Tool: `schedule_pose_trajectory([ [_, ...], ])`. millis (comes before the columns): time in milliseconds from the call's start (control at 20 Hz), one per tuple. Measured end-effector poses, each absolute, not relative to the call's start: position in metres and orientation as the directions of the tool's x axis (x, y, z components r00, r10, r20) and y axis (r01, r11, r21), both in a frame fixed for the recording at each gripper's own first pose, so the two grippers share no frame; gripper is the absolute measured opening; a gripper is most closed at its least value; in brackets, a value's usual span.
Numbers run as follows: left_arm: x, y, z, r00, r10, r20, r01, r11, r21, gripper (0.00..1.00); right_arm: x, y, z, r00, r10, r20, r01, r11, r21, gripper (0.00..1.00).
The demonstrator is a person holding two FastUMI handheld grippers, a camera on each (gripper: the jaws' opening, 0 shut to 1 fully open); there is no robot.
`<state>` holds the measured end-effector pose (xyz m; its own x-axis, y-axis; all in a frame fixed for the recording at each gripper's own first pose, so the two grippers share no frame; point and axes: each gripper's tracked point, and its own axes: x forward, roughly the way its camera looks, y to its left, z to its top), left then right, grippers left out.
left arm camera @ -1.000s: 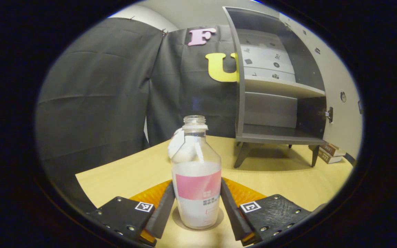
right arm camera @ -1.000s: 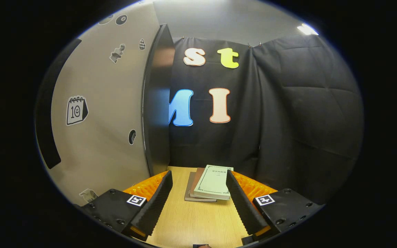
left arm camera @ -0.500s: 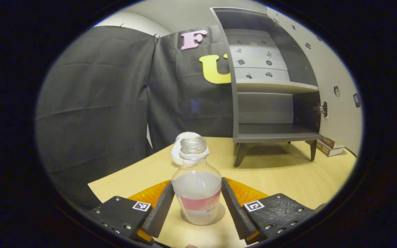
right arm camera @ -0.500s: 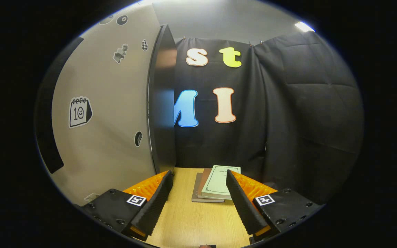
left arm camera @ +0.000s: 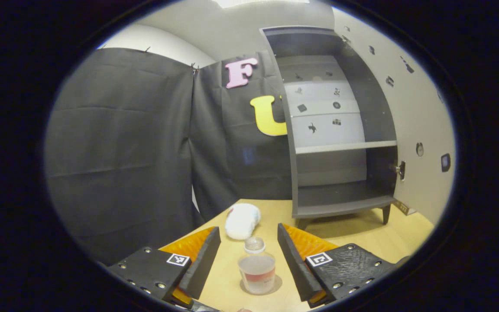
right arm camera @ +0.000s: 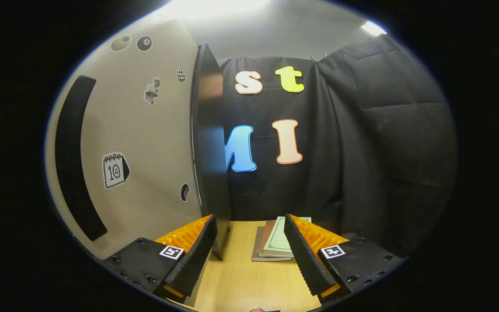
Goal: Open the cabinet door with the right hand, grasp the bottle in the cabinet with the left hand and place it on the coaster, then close the cabinet door with the right hand.
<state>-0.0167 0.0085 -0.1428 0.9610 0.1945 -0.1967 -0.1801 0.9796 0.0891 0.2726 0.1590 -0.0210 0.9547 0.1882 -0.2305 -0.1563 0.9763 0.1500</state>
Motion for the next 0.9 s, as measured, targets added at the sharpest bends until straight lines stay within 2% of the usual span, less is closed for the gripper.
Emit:
schedule_pose_trajectory([
  [50, -0.018, 0.011, -0.127, 0.961, 0.201, -0.189, -0.185, 0.978, 0.1, 0.8, 0.272, 0.161, -0.016, 0.952, 0.206, -0.227, -0.172, 0.972, 0.16, 0.98],
  [350, -0.022, 0.014, -0.042, 0.975, 0.187, -0.117, -0.181, 0.981, 0.066, 0.8, 0.261, 0.18, 0.014, 0.938, 0.29, -0.192, -0.254, 0.948, 0.191, 0.98],
  [450, -0.017, 0.016, -0.029, 0.98, 0.17, -0.105, -0.167, 0.985, 0.034, 0.8, 0.257, 0.191, 0.024, 0.93, 0.321, -0.179, -0.283, 0.936, 0.21, 0.98],
  [500, -0.014, 0.015, -0.023, 0.983, 0.159, -0.092, -0.159, 0.987, 0.016, 0.8, 0.256, 0.196, 0.03, 0.928, 0.33, -0.171, -0.291, 0.932, 0.217, 0.93],
  [650, -0.006, 0.017, -0.015, 0.988, 0.137, -0.071, -0.138, 0.99, -0.003, 0.8, 0.256, 0.195, 0.038, 0.941, 0.295, -0.164, -0.259, 0.943, 0.21, 0.96],
  [900, 0.003, 0.031, -0.016, 0.995, 0.084, -0.061, -0.085, 0.996, 0.0, 0.8, 0.256, 0.207, 0.044, 0.945, 0.288, -0.156, -0.221, 0.912, 0.346, 0.97],
])
